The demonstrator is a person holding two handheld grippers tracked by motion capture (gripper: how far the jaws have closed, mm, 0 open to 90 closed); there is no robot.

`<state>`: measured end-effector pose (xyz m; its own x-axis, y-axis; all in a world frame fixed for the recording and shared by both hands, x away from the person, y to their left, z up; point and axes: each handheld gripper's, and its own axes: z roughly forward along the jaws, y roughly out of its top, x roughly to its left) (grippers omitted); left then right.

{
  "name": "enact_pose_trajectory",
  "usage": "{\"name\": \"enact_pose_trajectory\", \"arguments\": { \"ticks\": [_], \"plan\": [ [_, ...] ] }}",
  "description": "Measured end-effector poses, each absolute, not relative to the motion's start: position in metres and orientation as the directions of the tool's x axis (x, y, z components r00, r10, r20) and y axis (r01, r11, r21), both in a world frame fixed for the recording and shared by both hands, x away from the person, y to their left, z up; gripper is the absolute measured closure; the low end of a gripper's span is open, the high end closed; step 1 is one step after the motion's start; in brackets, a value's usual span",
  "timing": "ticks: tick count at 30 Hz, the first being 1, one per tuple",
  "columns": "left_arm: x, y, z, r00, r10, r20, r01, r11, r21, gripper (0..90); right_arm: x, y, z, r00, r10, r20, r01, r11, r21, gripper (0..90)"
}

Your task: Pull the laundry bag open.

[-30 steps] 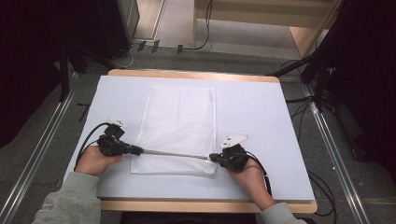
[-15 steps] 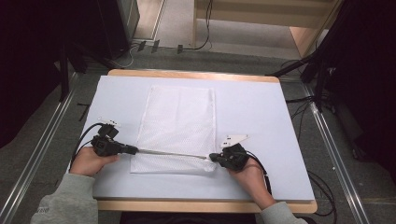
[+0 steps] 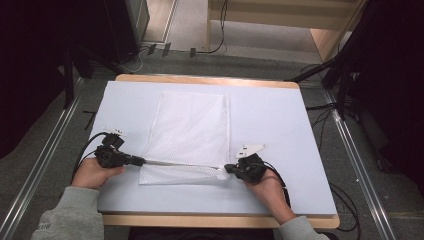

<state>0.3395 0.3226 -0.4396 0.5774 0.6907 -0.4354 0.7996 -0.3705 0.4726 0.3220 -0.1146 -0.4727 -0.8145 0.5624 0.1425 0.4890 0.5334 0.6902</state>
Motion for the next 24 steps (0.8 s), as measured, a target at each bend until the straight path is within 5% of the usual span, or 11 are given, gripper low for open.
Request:
{"name": "enact_pose_trajectory", "arguments": {
  "ticks": [12, 19, 24],
  "plan": [
    [0.332, 0.32, -0.426, 0.665, 0.677, -0.316, 0.689, -0.392, 0.609, 60.9, 0.332, -0.131, -0.457, -0.785, 0.59, 0.188, 0.519, 0.462, 0.719, 76.7],
    [0.333, 0.328, -0.424, 0.625, 0.728, -0.282, 0.684, -0.337, 0.647, 42.3, 0.335, -0.152, -0.45, -0.761, 0.62, 0.191, 0.526, 0.417, 0.742, 65.7],
    [0.334, 0.338, -0.424, 0.594, 0.758, -0.27, 0.69, -0.307, 0.655, 38.2, 0.339, -0.165, -0.451, -0.738, 0.643, 0.202, 0.542, 0.388, 0.746, 56.0]
  ]
}}
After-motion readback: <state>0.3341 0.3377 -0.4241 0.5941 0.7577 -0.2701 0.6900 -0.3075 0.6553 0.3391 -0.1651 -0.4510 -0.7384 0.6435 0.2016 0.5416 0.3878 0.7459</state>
